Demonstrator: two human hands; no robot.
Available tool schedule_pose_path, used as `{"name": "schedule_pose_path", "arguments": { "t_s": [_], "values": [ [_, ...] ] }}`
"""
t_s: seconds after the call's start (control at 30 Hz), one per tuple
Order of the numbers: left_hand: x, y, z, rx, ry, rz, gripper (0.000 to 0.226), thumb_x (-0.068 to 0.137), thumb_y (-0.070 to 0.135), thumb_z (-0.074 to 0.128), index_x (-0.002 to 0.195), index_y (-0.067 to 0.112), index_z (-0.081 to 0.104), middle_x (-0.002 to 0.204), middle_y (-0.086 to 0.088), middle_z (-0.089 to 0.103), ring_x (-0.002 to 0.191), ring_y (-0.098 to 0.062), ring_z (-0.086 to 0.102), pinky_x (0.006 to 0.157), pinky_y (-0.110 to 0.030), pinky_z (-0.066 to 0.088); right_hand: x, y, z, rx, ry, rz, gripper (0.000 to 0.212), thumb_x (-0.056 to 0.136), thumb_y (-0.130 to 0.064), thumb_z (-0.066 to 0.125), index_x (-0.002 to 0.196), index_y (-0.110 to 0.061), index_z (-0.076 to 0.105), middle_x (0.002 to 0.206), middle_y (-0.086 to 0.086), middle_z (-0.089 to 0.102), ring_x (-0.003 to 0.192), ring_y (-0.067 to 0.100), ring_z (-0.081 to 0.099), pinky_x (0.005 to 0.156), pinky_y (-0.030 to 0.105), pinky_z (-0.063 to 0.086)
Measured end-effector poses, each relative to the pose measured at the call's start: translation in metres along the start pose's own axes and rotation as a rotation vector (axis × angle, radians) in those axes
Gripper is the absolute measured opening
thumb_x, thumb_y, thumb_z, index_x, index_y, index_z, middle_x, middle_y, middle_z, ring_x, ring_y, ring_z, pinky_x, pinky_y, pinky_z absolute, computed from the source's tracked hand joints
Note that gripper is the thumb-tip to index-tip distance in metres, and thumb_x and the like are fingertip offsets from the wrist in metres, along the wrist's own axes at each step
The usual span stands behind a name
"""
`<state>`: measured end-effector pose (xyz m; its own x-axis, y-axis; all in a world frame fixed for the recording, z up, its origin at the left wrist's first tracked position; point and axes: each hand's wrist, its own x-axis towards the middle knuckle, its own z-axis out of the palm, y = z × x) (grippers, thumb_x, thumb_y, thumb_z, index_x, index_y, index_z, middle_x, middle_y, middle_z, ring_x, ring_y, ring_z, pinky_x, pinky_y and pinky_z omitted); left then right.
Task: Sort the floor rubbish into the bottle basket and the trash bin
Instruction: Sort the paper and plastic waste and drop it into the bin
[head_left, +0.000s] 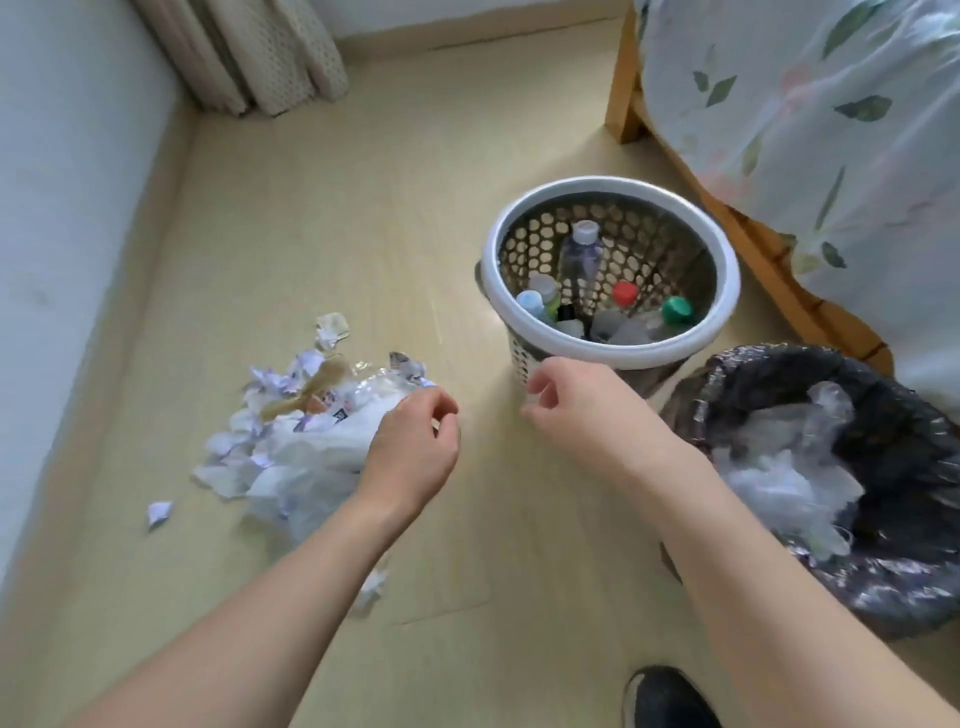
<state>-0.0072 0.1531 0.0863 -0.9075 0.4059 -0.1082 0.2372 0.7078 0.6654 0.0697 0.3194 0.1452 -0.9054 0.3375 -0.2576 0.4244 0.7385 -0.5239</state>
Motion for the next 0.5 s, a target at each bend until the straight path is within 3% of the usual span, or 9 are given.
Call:
{"name": "schedule_pose_path", "arguments": {
  "t_s": [0.17, 0.3, 0.43, 0.5],
  "values": [
    [-0.018, -0.125, -0.064, 0.047, 0.124, -0.158, 0.008, 0.092, 0.017, 0.051, 0.088, 0.02, 0.058, 0.084, 0.005, 0.062, 0.073, -0.018, 0.058, 0.065, -0.033, 0.046, 0.025, -0.094, 0.096, -0.096, -0.176, -0.227, 0.035, 0.093, -0.02, 0.049, 0.127, -0.019, 0.053, 0.123, 0.0, 0.056, 0.112, 0.021, 0.053, 0.087, 0.032, 0.046],
    [-0.029, -0.246, -0.104, 0.135, 0.23, -0.367, 0.008, 0.09, 0.014, 0.052, 0.093, 0.015, 0.059, 0.092, -0.004, 0.06, 0.086, -0.027, 0.057, 0.072, -0.038, 0.048, 0.042, -0.157, 0.17, -0.181, -0.3, -0.365, 0.04, 0.093, -0.016, 0.045, 0.132, -0.018, 0.049, 0.126, 0.002, 0.05, 0.116, 0.025, 0.052, 0.087, 0.032, 0.045],
    [-0.036, -0.352, -0.127, 0.201, 0.176, -0.607, 0.037, 0.088, 0.011, 0.049, 0.125, 0.018, 0.052, 0.13, -0.008, 0.047, 0.099, -0.031, 0.058, 0.076, -0.033, 0.044, 0.061, -0.19, 0.237, -0.28, -0.352, -0.426, 0.035, 0.093, -0.015, 0.047, 0.127, -0.013, 0.05, 0.125, 0.006, 0.051, 0.111, 0.027, 0.054, 0.085, 0.035, 0.047],
    [-0.032, -0.389, -0.131, 0.183, 0.144, -0.679, 0.05, 0.088, 0.011, 0.048, 0.137, 0.021, 0.045, 0.138, -0.01, 0.041, 0.106, -0.03, 0.057, 0.08, -0.031, 0.041, 0.068, -0.2, 0.266, -0.339, -0.358, -0.484, 0.033, 0.093, -0.015, 0.047, 0.126, -0.011, 0.05, 0.123, 0.007, 0.051, 0.111, 0.028, 0.051, 0.087, 0.037, 0.047]
  ]
}}
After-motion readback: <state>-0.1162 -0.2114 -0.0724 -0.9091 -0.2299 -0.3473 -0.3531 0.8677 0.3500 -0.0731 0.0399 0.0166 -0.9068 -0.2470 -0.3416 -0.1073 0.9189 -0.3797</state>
